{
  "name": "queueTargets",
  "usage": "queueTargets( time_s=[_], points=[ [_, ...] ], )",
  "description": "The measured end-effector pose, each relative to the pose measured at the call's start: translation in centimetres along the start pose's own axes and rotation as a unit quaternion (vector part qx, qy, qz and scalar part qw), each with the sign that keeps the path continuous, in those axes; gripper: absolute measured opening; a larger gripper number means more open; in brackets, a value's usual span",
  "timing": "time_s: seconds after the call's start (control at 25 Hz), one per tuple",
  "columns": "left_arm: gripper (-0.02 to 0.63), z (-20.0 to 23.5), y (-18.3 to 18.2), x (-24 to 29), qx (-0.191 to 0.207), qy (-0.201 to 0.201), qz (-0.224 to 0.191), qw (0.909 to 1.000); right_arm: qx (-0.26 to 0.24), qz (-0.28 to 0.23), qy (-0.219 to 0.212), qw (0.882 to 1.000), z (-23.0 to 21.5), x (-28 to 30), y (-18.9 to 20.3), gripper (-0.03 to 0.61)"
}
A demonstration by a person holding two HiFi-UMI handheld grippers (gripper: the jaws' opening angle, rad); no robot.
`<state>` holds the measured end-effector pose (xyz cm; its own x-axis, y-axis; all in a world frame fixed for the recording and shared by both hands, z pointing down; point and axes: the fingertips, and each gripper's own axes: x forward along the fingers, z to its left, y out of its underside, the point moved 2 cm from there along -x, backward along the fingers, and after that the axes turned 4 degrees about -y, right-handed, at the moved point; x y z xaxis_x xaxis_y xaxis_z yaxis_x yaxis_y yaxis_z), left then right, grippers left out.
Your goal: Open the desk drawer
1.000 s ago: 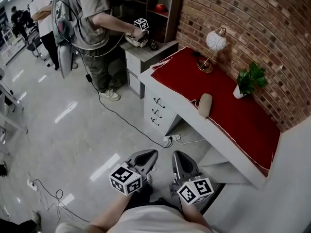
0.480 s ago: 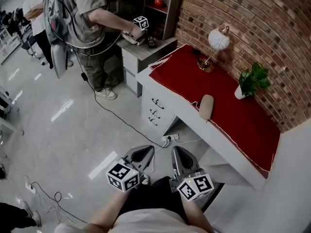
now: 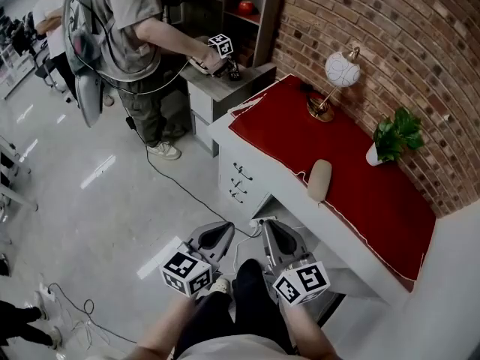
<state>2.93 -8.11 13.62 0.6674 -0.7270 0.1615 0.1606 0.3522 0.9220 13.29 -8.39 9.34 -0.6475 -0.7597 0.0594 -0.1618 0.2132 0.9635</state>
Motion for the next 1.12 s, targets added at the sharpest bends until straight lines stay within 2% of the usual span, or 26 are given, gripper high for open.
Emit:
queueTargets(
  time_s=[0.24, 0.56, 0.84, 1.12],
  points=[
    [0.011, 0.8, 0.4, 2.8, -0.006, -0.008, 0.008, 0.9999, -0.009, 0.001, -0.014, 1.000, -2.3, 1.9, -0.9, 0.018],
    [0.011, 2.4, 1.6, 6.5, -0.008, -0.009, 0.009, 0.9999, -0.009, 0.009, -0.025, 1.000, -5.0, 4.8, 0.9, 0.018],
    [0.011, 6.1, 3.4, 8.0, 0.019, -0.012, 0.007, 0.9997, 0.009, 0.008, -0.037, 0.999, -6.5, 7.1, 4.2, 0.018],
    [0.011, 10.0, 8.2, 9.0, 0.018, -0.027, 0.004, 0.9995, -0.001, 0.010, -0.042, 0.999, -7.8, 8.9, 9.3, 0.018]
  ],
)
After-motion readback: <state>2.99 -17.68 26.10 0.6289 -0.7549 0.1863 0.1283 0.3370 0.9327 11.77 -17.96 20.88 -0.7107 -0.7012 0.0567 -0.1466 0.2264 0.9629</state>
